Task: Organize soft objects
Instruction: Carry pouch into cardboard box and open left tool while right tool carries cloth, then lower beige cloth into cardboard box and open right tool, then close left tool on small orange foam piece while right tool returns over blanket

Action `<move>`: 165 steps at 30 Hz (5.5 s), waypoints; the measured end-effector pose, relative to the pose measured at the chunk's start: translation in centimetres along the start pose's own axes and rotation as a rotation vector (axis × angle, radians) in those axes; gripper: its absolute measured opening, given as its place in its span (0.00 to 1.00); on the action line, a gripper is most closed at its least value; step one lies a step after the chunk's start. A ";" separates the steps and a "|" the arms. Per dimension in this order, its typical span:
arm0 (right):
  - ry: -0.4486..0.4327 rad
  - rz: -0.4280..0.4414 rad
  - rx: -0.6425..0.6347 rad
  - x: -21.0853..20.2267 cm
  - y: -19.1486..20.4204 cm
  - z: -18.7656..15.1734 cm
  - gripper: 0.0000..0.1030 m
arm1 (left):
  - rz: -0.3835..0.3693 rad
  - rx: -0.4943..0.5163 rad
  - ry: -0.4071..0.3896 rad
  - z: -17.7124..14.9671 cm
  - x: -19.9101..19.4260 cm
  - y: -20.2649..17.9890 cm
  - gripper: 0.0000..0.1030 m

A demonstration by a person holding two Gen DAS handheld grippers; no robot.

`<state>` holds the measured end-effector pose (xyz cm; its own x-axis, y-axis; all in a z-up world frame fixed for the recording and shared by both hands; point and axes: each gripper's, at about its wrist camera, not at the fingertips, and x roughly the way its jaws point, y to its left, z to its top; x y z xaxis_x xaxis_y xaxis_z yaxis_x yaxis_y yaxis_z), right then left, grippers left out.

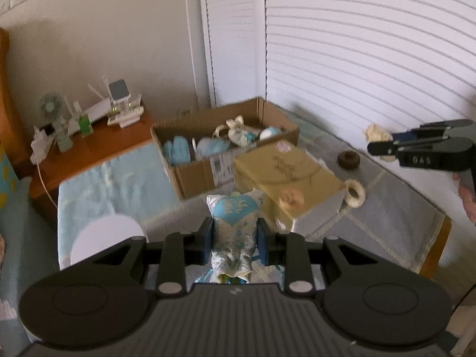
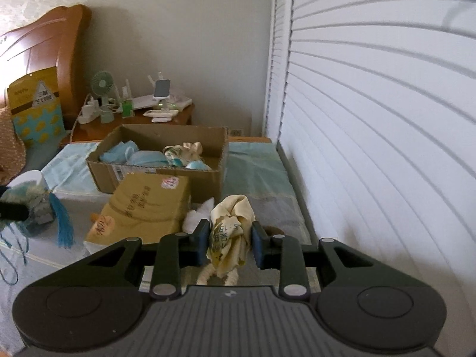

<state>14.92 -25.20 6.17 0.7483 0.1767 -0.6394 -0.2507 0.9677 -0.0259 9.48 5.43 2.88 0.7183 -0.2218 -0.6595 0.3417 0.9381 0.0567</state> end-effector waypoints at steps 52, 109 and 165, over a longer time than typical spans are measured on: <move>-0.040 0.052 -0.002 1.4 0.5 3.2 0.33 | 0.043 0.022 -0.007 7.9 6.7 -0.3 0.93; 0.129 0.215 -0.060 18.0 1.6 14.0 0.84 | 0.172 -0.224 -0.013 -1.6 -0.2 -1.9 0.96; 0.220 -0.046 -0.076 5.9 0.4 -5.0 1.00 | 0.149 -0.280 0.018 -2.8 2.7 -0.8 0.95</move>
<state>16.16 -24.72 -1.47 0.6101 0.0816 -0.7881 -0.2713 0.9561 -0.1110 9.40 4.89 -1.05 0.7360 -0.0736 -0.6730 0.0515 0.9973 -0.0527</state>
